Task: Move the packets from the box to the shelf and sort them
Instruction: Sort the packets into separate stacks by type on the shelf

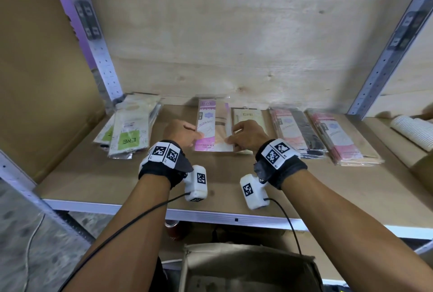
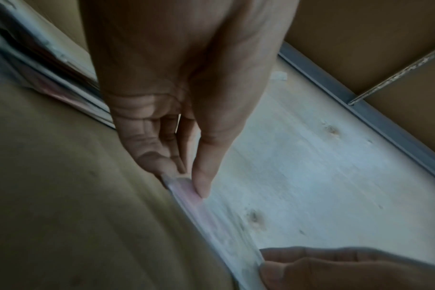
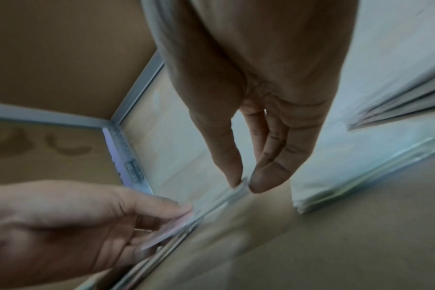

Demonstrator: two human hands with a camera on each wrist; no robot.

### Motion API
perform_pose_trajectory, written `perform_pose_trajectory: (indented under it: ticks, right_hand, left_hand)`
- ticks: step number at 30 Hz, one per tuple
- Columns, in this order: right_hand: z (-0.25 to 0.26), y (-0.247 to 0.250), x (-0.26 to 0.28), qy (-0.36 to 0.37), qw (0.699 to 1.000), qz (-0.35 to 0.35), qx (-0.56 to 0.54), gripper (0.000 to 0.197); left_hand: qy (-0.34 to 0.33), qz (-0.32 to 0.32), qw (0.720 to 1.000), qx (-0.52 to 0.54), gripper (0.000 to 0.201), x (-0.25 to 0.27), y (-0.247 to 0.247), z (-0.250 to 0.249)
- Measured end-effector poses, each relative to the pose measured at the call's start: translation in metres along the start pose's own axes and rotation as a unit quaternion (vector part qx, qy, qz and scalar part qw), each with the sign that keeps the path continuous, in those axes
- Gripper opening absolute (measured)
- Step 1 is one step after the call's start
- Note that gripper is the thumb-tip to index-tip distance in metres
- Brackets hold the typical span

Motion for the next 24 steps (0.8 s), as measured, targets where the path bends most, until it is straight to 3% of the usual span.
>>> perform_pose_trajectory:
  ticks: [3, 8, 11, 17, 24]
  right_hand:
    - [0.011, -0.013, -0.005, 0.009, 0.997, -0.006, 0.071, 0.032]
    - [0.018, -0.027, -0.01, -0.015, 0.992, 0.018, 0.122, 0.047]
    - [0.019, -0.035, -0.013, -0.018, 0.987, 0.033, 0.158, 0.044]
    - [0.019, -0.037, -0.015, -0.014, 0.983, 0.034, 0.181, 0.038]
    - [0.015, -0.04, -0.012, -0.041, 0.979, 0.03, 0.196, 0.043]
  left_hand:
    - [0.009, -0.008, 1.0, -0.026, 0.016, -0.004, 0.005, 0.011]
    - [0.017, 0.0, 0.999, -0.049, 0.024, -0.007, 0.008, 0.02]
    - [-0.001, 0.001, 0.996, -0.089, 0.02, -0.007, 0.012, 0.017]
    - [-0.006, 0.011, 0.986, -0.168, 0.02, 0.001, 0.014, 0.01]
    - [0.002, 0.025, 0.986, -0.165, 0.028, 0.004, 0.01, 0.007]
Point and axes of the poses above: each hand's wrist, its own x-axis away from the middle knuckle, its own y-axis out of the back of the hand, z = x × y, the point moved 6 cm from there along -x, towards the middle knuckle, and after that the axes turned 2 degrees about -y, right-handed, at the moved point
